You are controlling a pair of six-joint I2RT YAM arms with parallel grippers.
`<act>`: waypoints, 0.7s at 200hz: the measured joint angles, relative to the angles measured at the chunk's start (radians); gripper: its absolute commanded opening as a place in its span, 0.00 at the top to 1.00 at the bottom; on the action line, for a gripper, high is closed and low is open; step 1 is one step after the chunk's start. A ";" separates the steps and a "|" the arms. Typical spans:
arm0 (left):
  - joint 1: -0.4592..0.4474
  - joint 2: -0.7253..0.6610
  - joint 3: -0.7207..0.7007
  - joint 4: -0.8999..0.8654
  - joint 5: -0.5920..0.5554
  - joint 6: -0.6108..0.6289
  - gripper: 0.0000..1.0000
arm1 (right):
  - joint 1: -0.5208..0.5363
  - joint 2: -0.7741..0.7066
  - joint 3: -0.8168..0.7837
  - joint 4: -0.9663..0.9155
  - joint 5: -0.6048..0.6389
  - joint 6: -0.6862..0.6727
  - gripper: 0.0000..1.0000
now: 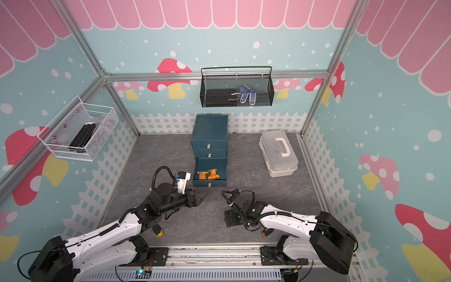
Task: Place the cookies into the drawer by color
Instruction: Move the cookie to the center of the board.
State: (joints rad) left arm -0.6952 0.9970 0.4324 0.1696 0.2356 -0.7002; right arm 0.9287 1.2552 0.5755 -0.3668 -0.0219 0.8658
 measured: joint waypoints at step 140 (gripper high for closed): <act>0.000 -0.004 0.000 -0.018 -0.040 0.005 0.13 | -0.087 0.412 0.343 0.062 -0.153 -0.323 0.14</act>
State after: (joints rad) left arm -0.6952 0.9932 0.4320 0.1520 0.1951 -0.6949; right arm 0.8413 1.6672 0.9188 -0.3050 -0.1745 0.5426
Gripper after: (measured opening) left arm 0.873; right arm 0.859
